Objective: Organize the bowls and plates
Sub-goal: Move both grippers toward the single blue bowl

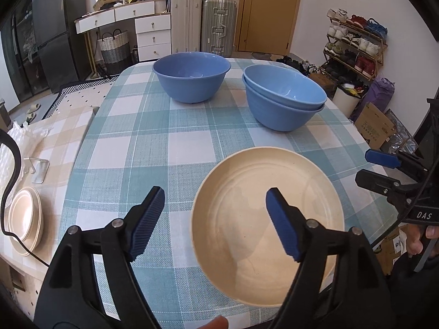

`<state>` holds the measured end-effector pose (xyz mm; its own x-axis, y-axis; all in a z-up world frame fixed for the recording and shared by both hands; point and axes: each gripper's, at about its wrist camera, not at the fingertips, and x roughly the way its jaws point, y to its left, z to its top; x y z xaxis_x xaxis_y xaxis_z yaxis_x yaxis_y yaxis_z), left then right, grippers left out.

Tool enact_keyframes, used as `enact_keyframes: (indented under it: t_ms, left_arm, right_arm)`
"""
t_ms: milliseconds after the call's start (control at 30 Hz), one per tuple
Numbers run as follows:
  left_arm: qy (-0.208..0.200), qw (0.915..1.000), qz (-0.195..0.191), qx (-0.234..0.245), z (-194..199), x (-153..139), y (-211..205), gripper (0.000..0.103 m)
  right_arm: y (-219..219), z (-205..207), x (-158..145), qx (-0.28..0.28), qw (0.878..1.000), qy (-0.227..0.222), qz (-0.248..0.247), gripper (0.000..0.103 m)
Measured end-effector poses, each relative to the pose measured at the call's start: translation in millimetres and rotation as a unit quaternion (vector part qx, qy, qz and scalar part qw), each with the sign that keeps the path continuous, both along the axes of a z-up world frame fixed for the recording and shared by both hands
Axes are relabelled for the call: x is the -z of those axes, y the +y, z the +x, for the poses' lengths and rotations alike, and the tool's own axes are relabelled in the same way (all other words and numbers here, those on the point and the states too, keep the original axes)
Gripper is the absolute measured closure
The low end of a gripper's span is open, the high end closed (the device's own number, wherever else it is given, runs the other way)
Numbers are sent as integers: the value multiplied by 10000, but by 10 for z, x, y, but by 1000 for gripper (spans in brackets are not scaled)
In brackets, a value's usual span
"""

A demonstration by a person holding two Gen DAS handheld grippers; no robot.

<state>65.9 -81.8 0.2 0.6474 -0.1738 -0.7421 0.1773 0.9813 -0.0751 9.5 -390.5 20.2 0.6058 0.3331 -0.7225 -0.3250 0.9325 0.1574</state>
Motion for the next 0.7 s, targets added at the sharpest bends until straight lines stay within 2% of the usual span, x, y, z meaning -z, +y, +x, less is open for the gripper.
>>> enact_keyframes:
  t_ms: [233, 467, 567, 600, 700]
  left_arm:
    - [-20, 10000, 4, 27, -6, -71, -58, 24]
    - [-132, 9999, 55, -1, 14, -185, -42, 20]
    - [-188, 9998, 38, -21, 34, -250, -23, 13]
    - [-220, 9997, 24, -30, 35, -281, -15, 4]
    - [-333, 9994, -17, -56, 47, -403, 16, 2]
  right_arm:
    - [-17, -31, -79, -57, 9999, -88, 92, 12]
    - [12, -30, -213, -128, 9996, -235, 104, 6]
    - [21, -25, -310, -147, 9992, -343, 106, 4]
    - [25, -21, -355, -141, 9991, -399, 89, 4]
    - [25, -5, -469, -138, 9985, -519, 90, 3]
